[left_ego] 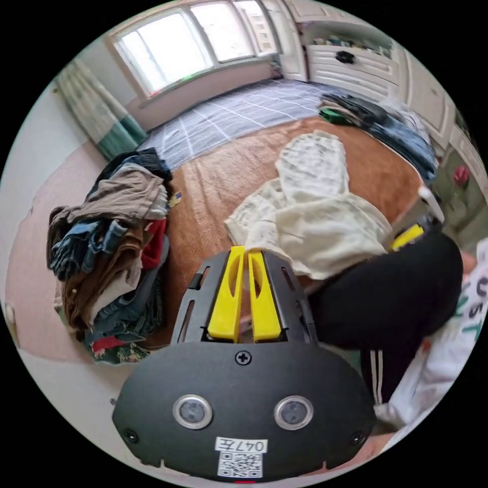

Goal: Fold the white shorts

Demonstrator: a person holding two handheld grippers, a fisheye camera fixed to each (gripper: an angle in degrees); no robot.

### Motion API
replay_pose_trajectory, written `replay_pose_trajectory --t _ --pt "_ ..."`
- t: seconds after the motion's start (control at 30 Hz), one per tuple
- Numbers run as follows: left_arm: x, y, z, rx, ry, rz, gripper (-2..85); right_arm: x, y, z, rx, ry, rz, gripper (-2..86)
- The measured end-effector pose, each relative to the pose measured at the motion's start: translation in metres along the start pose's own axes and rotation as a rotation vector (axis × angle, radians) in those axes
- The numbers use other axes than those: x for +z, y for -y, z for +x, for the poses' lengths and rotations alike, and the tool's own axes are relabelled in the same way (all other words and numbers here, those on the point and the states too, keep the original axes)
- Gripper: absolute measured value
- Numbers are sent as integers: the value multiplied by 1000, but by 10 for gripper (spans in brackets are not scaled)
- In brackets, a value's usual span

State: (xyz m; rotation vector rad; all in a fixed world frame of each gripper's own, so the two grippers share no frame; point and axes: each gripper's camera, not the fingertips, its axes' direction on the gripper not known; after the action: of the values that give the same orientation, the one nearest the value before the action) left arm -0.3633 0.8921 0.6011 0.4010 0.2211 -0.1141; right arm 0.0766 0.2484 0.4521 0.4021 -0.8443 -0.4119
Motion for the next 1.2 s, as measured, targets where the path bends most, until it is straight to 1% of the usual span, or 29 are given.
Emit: replay_pose_trajectory --t 0.07,0.1,0.13,0.2,0.27,0.33,0.43,0.5,0.57,0.67,0.7,0.77,0.83,0.9,0.93,1.0,1.07,1.13,1.17,1.2 --pt "16 -1 23 63 -58 -43 -4 -37 2 -19 -64 -58 -12 -6" --pt "29 0 38 94 -78 -77 -3 -66 6 -32 -103 -124 -5 -6" --pt "44 1 51 113 -80 -110 -1 -96 10 -43 -123 -203 19 -6" --pt "68 3 66 124 -86 -158 4 -123 16 -50 -123 -281 12 -6" --pt "87 3 76 118 -116 -184 15 -111 17 -49 -130 -267 -72 -4" --pt "88 -7 78 76 -155 -153 42 -57 3 -42 -118 -178 -133 2" --pt "62 -27 71 -1 -187 -78 90 16 -17 -21 -61 -196 -106 33" --pt "41 -32 73 -10 -183 -44 101 50 -20 -4 0 -233 -99 57" --pt "21 -24 78 -2 -154 -23 100 71 -17 5 19 -229 -74 68" --pt "7 23 90 -5 -122 38 84 79 -5 0 3 -147 17 42" --pt "16 50 96 -13 -136 61 76 76 0 -6 -23 -108 57 14" --pt "47 93 107 -15 -167 49 66 70 8 -10 -13 -69 83 -3" --pt "110 142 118 -33 -148 -68 52 52 14 -17 13 -30 62 -10" --pt "153 163 118 -74 -102 -172 31 26 14 -31 -4 2 58 -12" --pt "171 171 116 -104 -98 -224 15 4 15 -44 -23 11 46 -12" --pt "180 178 115 -130 -143 -251 2 -33 20 -68 -68 -11 19 -13" --pt "178 187 118 -140 -142 -255 -3 -69 30 -94 -108 -83 -16 -13" --pt "173 201 122 -151 -36 -281 -6 -118 51 -124 -136 -239 -32 -12" --pt "173 205 123 -155 0 -293 -7 -130 58 -129 -133 -279 -23 -12" --pt "172 214 123 -165 81 -315 -7 -152 77 -137 -136 -346 -1 -12"
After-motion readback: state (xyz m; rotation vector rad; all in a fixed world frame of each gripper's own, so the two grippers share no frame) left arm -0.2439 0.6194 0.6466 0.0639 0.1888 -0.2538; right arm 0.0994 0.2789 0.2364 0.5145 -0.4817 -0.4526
